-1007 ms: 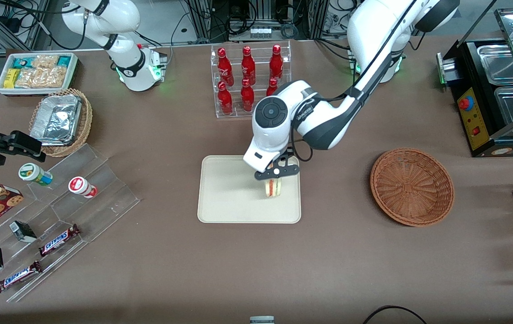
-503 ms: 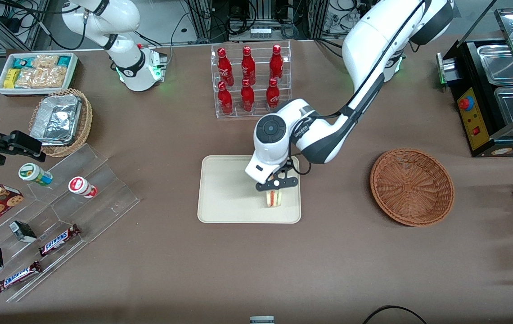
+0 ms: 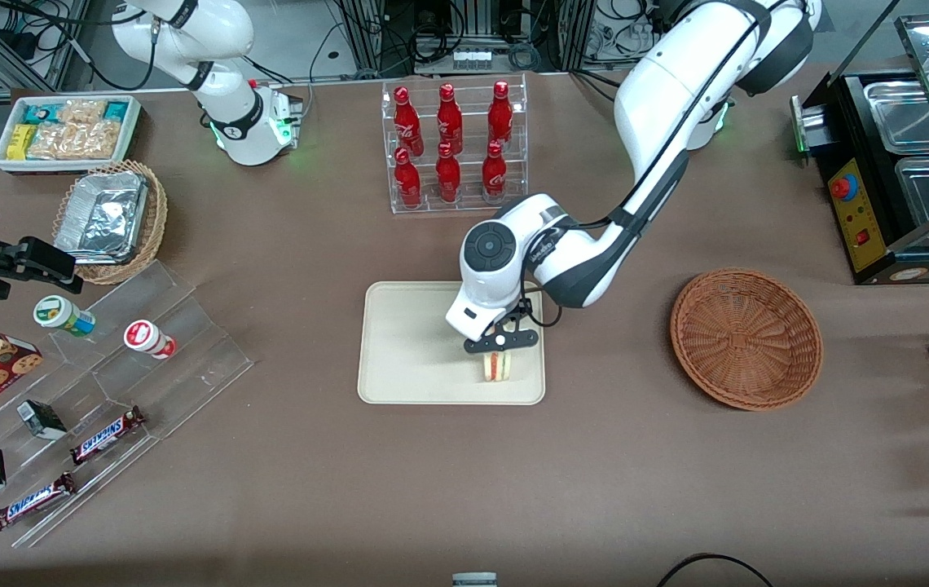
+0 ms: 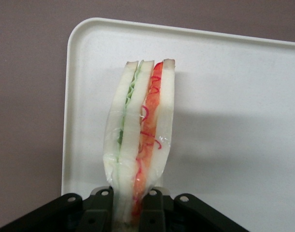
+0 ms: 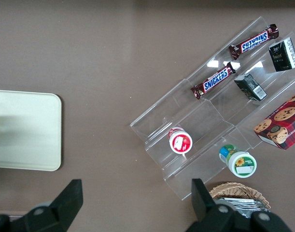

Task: Place sandwich from basket to tray
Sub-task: 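Lower the sandwich onto the tray and open the left gripper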

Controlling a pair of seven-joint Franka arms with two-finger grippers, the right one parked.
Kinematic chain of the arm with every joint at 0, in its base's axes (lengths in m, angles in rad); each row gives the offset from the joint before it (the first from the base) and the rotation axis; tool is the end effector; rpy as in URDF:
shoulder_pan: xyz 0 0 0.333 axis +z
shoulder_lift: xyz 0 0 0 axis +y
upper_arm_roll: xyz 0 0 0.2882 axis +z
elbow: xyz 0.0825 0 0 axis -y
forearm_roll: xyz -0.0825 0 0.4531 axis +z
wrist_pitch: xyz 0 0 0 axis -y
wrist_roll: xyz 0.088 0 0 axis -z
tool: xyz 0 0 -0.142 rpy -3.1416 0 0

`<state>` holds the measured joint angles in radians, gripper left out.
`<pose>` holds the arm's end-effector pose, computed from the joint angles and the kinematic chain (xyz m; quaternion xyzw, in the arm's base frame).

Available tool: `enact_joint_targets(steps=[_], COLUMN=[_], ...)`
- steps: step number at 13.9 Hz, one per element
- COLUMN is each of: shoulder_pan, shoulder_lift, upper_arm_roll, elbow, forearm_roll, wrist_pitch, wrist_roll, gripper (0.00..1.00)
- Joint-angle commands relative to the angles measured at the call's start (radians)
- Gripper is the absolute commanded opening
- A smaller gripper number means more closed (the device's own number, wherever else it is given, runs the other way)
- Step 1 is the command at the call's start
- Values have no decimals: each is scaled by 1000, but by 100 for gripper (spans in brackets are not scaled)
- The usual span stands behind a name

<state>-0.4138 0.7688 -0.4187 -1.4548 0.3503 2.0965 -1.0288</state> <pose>0.5471 -0.5144 0.1580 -0.9982 -0.0541 0.0132 0.0237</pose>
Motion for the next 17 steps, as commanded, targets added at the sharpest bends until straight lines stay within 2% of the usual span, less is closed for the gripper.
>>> enact_joint_targets(steps=[1, 6, 8, 9, 10, 11, 12, 13, 14, 17], shoulder_pan=[-13, -16, -16, -16, -16, -16, -16, -16, -16, -14], shoulder_lift=[21, 40, 43, 44, 44, 44, 43, 37, 29, -29], upper_arm_roll=[8, 8, 8, 8, 8, 6, 6, 6, 5, -2], elbow=[17, 17, 19, 19, 19, 19, 19, 19, 22, 19], forearm_roll=[30, 29, 29, 29, 29, 29, 27, 27, 26, 22], wrist_pitch=[11, 31, 31, 31, 31, 31, 31, 31, 28, 11], wrist_roll=[-16, -16, -16, -14, -14, -14, -14, -14, -16, -66], gripper=[19, 23, 42, 55, 60, 70, 85, 95, 99, 100])
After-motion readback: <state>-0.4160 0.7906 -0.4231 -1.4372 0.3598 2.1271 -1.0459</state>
